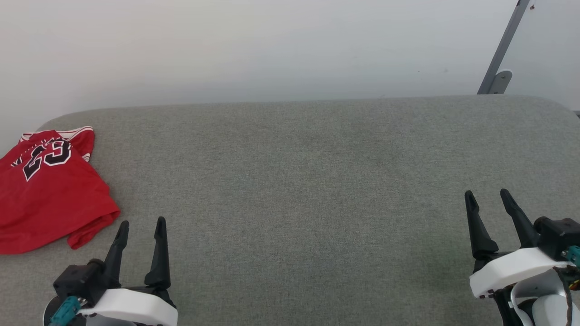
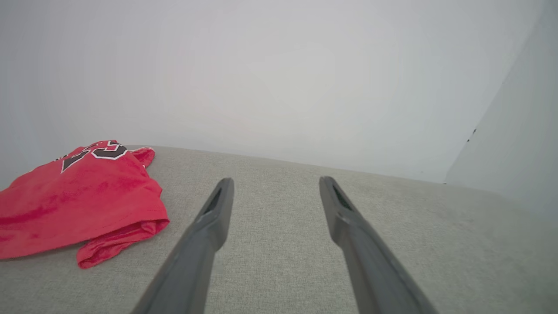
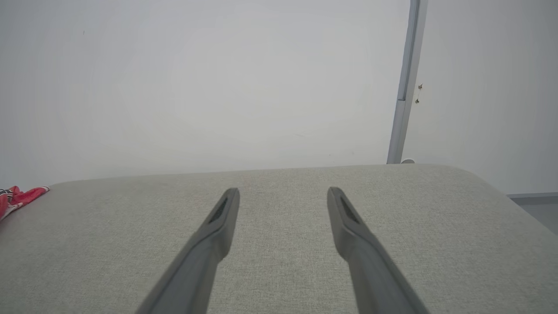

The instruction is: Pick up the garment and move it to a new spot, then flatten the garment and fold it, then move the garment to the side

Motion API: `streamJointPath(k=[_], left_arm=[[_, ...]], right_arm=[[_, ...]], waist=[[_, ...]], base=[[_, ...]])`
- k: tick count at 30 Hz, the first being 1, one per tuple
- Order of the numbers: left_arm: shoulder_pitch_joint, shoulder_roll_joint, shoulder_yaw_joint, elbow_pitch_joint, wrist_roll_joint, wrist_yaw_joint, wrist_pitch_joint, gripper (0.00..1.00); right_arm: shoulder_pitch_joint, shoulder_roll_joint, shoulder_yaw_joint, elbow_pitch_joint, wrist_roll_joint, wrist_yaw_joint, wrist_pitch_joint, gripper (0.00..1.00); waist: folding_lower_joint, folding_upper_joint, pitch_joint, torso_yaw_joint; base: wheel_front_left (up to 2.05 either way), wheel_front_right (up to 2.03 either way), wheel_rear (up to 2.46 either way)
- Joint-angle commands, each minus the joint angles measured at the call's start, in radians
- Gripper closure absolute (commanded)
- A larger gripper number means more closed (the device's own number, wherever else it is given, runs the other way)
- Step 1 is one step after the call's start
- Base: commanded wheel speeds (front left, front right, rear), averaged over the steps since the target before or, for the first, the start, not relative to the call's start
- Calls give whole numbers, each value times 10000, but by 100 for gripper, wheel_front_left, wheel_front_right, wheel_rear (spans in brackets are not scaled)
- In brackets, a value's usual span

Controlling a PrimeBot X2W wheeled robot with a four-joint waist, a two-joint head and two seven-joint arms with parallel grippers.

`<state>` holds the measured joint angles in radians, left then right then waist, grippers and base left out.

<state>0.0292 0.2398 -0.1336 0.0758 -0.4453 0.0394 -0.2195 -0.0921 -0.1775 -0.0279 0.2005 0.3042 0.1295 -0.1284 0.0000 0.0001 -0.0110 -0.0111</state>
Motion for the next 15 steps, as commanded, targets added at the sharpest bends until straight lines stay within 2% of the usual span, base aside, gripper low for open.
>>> streamJointPath(k=[1,15], left_arm=[[91,77,-34,-111,219,-33,-87,0],[140,247,-246,-191,1159,-11,-355,0]], right_arm=[[-76,-47,45,-89,-228,19,-119,0],[-19,-147,143,-124,-1221,18,-348,0]], waist=[[0,-1,-2,2],[0,-1,14,20]], base=[[0,0,0],[0,0,0]])
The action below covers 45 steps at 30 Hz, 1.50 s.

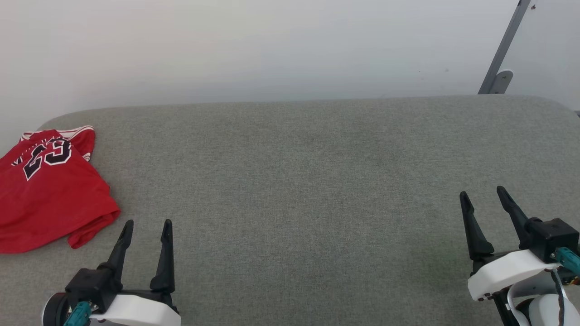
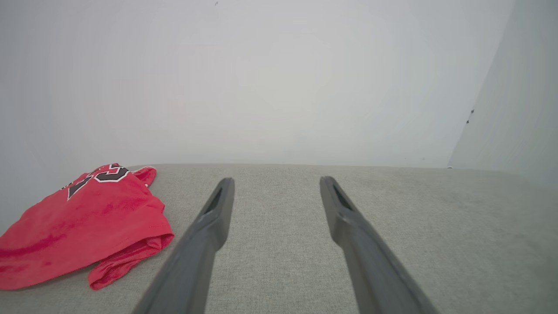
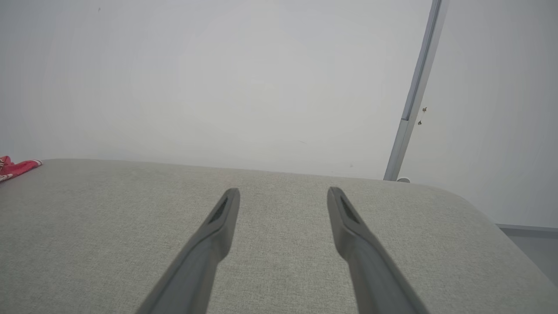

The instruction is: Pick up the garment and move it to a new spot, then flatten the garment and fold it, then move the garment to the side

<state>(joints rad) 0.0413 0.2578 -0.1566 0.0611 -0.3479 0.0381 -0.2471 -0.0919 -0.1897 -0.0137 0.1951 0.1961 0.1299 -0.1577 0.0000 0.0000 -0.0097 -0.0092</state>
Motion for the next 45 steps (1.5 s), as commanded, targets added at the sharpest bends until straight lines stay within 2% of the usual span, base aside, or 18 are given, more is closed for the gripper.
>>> streamJointPath(k=[1,8,26,35,45], left_arm=[[30,79,-21,-47,237,9,-99,0],[89,147,-64,-63,527,43,-195,0],[97,1,472,93,183,-108,-207,0],[-79,104,975,306,0,9,-206,0],[118,93,1498,449,-290,231,-200,0]], right_arm=[[-22,-29,8,-73,-215,8,-79,0],[36,-73,37,-44,-580,8,-227,0],[171,-52,-128,-68,-672,8,-398,0],[76,-52,21,-112,-568,8,-339,0],[-195,-168,622,-74,-385,8,-208,0]], waist=[[0,0,0,0],[0,0,-4,7],[0,0,-25,128],[0,0,-38,957],[0,0,-123,2498]], base=[[0,0,0],[0,0,0],[0,0,0],[0,0,0],[0,0,0]])
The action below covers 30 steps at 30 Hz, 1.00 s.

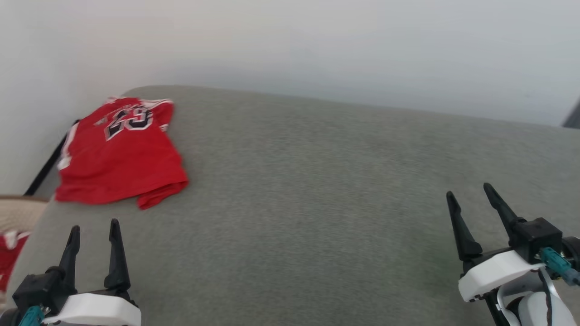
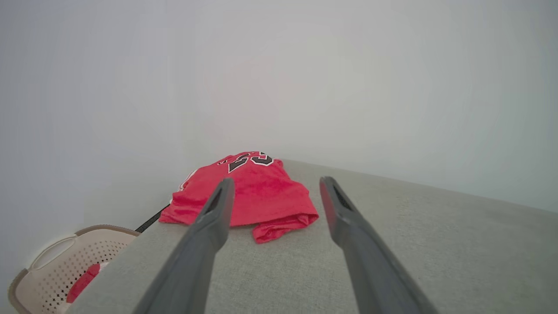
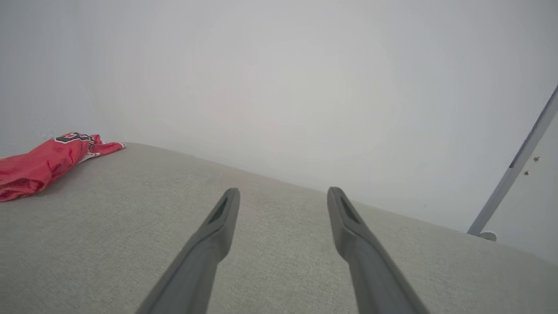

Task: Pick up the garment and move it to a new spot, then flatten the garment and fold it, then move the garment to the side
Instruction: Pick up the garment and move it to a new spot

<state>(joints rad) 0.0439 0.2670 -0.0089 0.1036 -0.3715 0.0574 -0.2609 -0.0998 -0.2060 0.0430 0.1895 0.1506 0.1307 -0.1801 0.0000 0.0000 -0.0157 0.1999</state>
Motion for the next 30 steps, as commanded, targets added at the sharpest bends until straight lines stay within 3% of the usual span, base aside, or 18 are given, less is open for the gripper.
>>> streamJointPath(k=[1,15,30], left_arm=[[117,-26,57,35,-76,64,-62,0],[372,-96,213,79,-203,217,-61,0],[-385,-129,233,300,-395,327,120,0]], right_arm=[[-127,-25,89,5,82,1,3,0],[-144,-62,425,164,243,1,-68,0],[-36,-101,447,-124,266,1,-34,0]], waist=[[0,0,-80,540],[0,0,-188,1779],[0,0,14,2081]], base=[[0,0,0],[0,0,0],[0,0,0]])
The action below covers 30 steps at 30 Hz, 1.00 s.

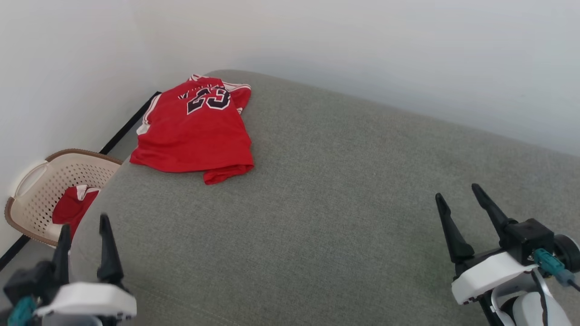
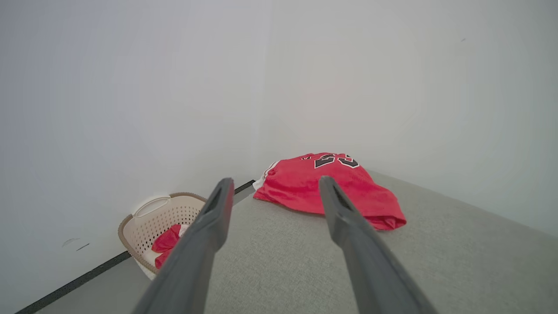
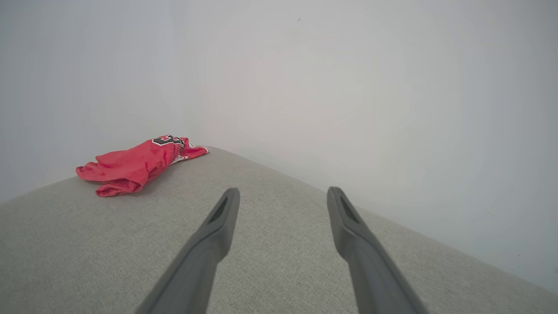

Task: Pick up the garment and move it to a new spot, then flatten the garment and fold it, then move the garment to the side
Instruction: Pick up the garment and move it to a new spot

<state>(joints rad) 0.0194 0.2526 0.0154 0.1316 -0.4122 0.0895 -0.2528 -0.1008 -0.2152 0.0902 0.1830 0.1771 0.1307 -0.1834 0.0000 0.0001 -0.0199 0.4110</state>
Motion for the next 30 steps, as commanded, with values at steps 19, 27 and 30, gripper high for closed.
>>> streamJointPath(k=[19,27,30], left_arm=[[-4999,558,-290,2931,-377,-722,601,0],[-7667,942,-321,5320,-481,-1184,698,0],[-8599,1093,-315,6172,-544,-1257,844,0]], right_arm=[[-1003,-764,-263,-1406,-272,1,651,0],[-1725,-1104,-286,-2101,-326,-1,877,0],[-2075,-1277,-266,-2346,-298,1,937,0]], waist=[[0,-1,2385,-1095],[0,-1,3996,-1789],[0,-1,4647,-2050]], base=[[0,0,0],[0,0,0],[0,0,0]])
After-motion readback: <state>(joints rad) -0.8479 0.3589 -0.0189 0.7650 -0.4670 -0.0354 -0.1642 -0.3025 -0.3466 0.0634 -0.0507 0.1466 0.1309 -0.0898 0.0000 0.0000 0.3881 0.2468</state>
